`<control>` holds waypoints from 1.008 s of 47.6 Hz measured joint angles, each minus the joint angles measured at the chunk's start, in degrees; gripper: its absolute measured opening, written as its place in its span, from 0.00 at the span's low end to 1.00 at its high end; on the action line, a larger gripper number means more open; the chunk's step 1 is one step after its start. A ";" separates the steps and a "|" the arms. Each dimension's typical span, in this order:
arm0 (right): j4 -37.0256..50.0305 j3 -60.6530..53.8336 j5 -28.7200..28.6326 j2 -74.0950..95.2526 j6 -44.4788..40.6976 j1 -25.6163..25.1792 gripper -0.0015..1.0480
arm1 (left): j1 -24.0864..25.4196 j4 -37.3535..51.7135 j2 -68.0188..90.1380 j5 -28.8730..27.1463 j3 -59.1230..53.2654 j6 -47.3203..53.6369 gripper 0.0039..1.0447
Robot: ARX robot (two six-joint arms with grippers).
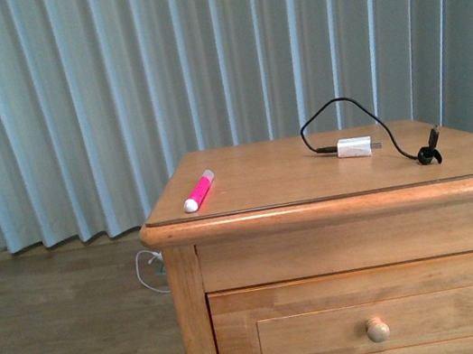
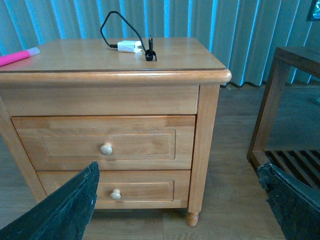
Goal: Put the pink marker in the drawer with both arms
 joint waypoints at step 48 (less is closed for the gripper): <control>0.00 0.00 0.00 0.02 0.02 0.00 0.92 | 0.00 0.00 0.00 0.00 0.00 0.02 0.95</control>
